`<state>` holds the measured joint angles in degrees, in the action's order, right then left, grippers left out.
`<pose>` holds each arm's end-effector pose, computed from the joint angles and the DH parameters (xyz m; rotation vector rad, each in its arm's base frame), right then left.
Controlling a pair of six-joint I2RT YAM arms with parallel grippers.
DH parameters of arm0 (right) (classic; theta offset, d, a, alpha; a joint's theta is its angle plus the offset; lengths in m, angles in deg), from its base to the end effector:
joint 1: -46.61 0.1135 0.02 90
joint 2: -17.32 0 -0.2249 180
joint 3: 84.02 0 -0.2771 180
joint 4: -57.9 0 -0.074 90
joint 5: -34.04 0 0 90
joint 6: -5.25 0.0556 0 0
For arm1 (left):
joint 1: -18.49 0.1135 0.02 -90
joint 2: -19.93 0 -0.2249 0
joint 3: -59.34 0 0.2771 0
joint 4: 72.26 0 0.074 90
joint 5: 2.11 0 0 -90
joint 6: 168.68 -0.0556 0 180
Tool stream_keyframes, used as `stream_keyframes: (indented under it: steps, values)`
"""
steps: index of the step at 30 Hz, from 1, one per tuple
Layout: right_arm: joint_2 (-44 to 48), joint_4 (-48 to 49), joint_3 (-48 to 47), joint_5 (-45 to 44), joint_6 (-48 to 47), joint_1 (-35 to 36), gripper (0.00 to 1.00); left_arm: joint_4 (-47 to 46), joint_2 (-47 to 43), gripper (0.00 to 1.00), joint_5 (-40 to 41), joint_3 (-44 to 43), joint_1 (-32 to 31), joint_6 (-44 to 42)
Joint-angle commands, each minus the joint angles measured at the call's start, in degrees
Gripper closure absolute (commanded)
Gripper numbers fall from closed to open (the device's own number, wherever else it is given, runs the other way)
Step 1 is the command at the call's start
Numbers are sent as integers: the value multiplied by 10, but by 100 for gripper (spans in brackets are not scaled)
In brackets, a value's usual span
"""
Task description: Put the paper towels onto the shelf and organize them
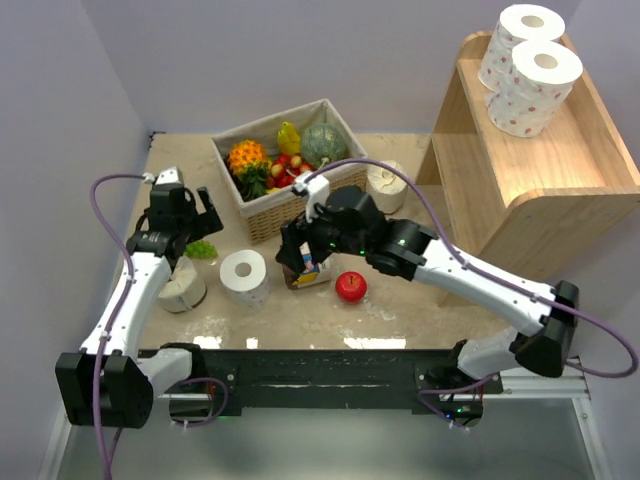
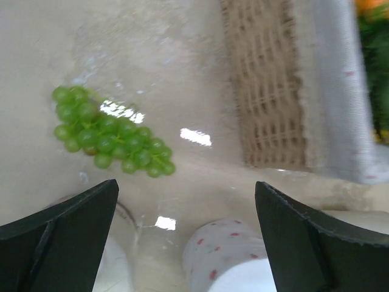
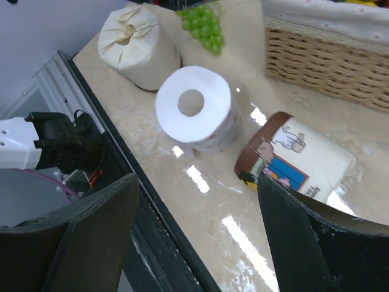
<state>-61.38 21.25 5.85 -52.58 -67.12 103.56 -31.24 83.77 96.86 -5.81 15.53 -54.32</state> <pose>0.1961 0.3075 0.3338 -0.7522 1.9873 0.8664 0.2971 -0.0067 0.2393 -0.4999 2.1988 -0.0780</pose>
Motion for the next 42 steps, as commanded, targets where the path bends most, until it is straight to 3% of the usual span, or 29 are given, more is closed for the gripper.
stream_keyframes:
  steps: [1, 9, 15, 42]
  values:
    - [-71, 23, -75, -50, 20, 43, 18, -61, -54, 0, 40, 58, 30, 33]
    - [-241, -34, -239, -78, 24, 112, 20, -9, -121, 0, 223, 36, 49, 75]
    - [-339, -71, -312, -115, 41, 129, 21, 89, -163, 0, 373, 4, 48, 181]
    - [-457, -105, -374, -172, 36, 136, 26, 108, -168, 0, 381, 1, 47, 193]
